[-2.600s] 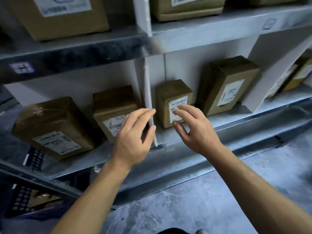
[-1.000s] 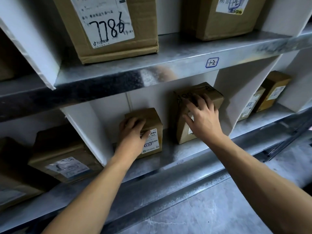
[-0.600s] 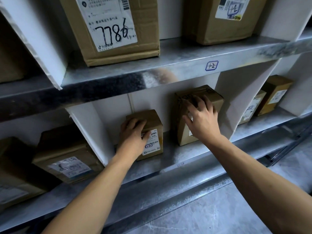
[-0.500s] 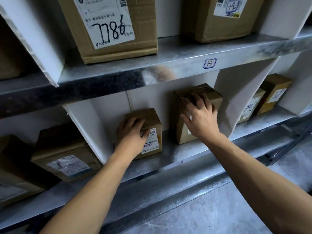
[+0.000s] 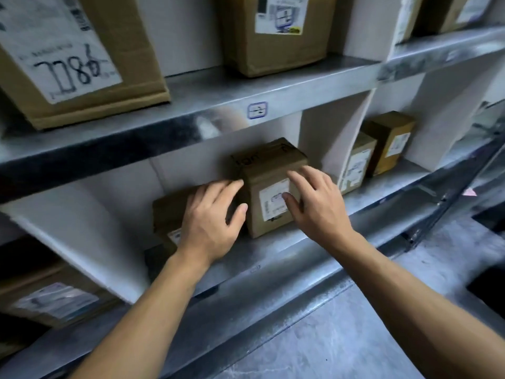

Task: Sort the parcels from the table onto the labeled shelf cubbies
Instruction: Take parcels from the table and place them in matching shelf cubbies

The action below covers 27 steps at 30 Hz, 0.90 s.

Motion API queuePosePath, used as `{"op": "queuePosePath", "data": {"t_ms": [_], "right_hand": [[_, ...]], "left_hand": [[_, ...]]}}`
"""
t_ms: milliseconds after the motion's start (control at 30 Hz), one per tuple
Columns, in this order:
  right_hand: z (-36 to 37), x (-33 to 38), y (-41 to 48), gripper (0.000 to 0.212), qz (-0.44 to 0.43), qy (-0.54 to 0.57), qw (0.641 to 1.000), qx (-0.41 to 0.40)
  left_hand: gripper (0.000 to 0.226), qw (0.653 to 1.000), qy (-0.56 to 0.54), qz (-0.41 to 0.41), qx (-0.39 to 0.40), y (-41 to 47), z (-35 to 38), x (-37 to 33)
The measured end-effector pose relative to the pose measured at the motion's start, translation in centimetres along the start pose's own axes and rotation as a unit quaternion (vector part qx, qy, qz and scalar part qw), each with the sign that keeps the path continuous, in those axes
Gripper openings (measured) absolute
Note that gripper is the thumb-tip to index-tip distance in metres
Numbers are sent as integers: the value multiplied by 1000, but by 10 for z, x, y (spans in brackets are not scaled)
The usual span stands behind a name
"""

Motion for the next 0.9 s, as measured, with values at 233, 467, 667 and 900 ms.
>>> {"op": "queuePosePath", "data": {"t_ms": [233, 467, 667, 900], "right_hand": [[-57, -99, -18, 37, 40, -86, 994, 48], [-121, -213, -31, 41, 71, -157, 982, 78], [-146, -285, -28, 44, 82, -177, 975, 111], [-129, -325, 13, 47, 82, -139, 979, 124]], "left_hand": [[45, 997, -13, 47, 63, 53, 50, -94], [47, 989, -12, 41, 138, 94, 125, -182], [47, 989, -14, 33, 140, 129, 175, -236], [50, 989, -12, -7, 144, 168, 218, -228]]}}
Point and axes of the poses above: each hand's wrist, its own y-axis towards the middle knuckle, its own z-axis out of the palm, x = y × z, the point moved 3 cm from there along y, towards the middle knuckle, and after that the axes turned 10 degrees about z, right-handed, at the moved point
